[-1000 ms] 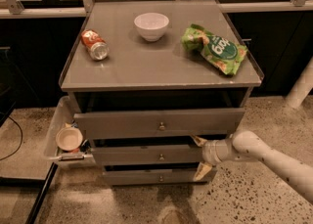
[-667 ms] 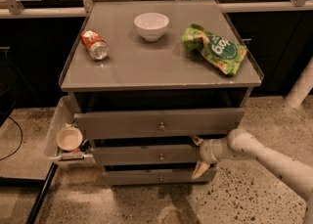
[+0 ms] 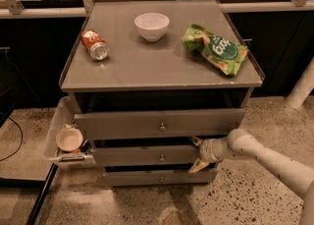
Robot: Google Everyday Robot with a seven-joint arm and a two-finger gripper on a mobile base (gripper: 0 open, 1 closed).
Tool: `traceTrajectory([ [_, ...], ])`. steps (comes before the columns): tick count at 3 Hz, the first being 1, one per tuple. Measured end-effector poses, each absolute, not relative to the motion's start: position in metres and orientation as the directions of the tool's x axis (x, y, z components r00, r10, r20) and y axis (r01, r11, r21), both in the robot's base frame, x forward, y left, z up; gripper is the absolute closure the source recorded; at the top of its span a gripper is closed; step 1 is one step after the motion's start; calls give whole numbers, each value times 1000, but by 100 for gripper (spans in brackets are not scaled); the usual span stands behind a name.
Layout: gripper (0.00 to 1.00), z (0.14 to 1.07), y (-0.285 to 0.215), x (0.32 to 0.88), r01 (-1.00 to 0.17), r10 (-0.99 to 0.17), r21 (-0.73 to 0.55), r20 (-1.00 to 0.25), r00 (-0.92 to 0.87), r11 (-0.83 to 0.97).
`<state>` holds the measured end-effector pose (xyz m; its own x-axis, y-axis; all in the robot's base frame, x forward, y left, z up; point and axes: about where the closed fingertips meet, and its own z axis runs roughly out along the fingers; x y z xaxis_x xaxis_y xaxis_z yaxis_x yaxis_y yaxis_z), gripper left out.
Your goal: Open middle drawer
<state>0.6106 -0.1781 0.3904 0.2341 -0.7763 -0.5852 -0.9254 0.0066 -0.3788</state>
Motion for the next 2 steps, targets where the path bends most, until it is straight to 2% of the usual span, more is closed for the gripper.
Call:
traceTrajectory([
  [2,64,395,-178,611,-925,-776,-379,-585,234,6],
])
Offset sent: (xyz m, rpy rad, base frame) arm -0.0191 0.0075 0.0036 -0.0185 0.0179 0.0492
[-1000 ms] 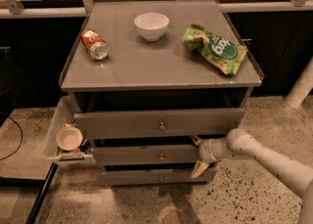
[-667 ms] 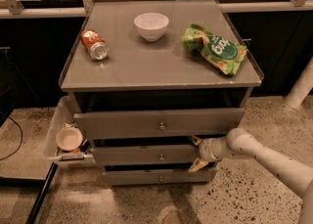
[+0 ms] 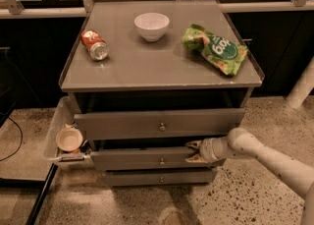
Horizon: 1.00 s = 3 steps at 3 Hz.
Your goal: Open middle drawer
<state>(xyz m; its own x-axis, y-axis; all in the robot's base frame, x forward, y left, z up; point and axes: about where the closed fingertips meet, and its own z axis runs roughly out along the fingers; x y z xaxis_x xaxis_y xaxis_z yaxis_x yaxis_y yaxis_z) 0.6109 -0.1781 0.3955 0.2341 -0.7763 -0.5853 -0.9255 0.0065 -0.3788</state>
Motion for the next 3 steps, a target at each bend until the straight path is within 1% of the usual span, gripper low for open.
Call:
traceTrajectory([
  [1,88,399,-178,611,-925,-776,-379,-585,234,6],
  [2,98,400,-178,611,-925,-776,-379,-585,234,6],
  [3,76,400,-178,611,-925,-776,-379,-585,234,6],
])
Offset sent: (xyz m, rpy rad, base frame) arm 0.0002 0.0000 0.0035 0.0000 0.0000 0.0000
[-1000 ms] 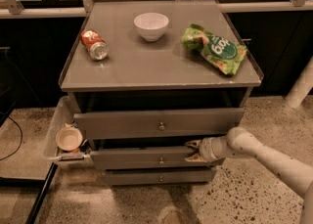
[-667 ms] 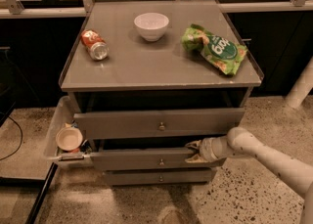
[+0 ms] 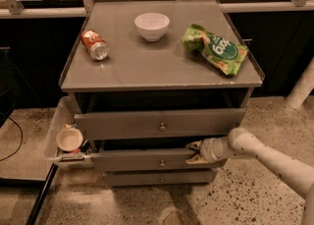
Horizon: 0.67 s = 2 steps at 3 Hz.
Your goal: Open middle drawer
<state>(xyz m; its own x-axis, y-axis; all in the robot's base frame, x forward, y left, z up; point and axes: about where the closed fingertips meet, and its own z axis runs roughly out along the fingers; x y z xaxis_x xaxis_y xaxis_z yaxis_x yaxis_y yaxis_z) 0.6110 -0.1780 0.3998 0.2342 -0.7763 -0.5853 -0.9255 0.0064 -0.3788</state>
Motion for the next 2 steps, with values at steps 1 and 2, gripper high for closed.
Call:
traceTrajectory([
  [1,53,400,-178,603,-931,-765,-364,-600,232,3],
  [2,55,401,-183,587,-936,-759,-351,-610,228,1],
])
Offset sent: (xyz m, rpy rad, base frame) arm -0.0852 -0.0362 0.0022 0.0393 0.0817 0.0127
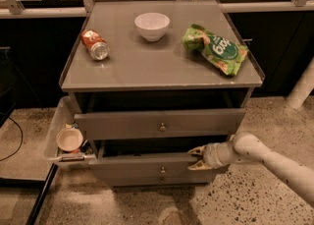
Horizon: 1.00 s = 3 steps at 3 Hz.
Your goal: Open middle drawer
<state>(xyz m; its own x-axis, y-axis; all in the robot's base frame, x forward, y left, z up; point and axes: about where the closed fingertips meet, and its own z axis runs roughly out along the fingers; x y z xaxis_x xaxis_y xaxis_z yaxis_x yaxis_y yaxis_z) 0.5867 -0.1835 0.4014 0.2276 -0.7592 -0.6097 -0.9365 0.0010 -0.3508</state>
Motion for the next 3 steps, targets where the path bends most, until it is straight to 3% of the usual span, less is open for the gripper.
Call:
traceTrajectory([
  [2,99,402,-186,576,-937,-759,-348,-610,227,0],
  [3,0,402,-186,576,-937,-759,-348,-610,227,0],
])
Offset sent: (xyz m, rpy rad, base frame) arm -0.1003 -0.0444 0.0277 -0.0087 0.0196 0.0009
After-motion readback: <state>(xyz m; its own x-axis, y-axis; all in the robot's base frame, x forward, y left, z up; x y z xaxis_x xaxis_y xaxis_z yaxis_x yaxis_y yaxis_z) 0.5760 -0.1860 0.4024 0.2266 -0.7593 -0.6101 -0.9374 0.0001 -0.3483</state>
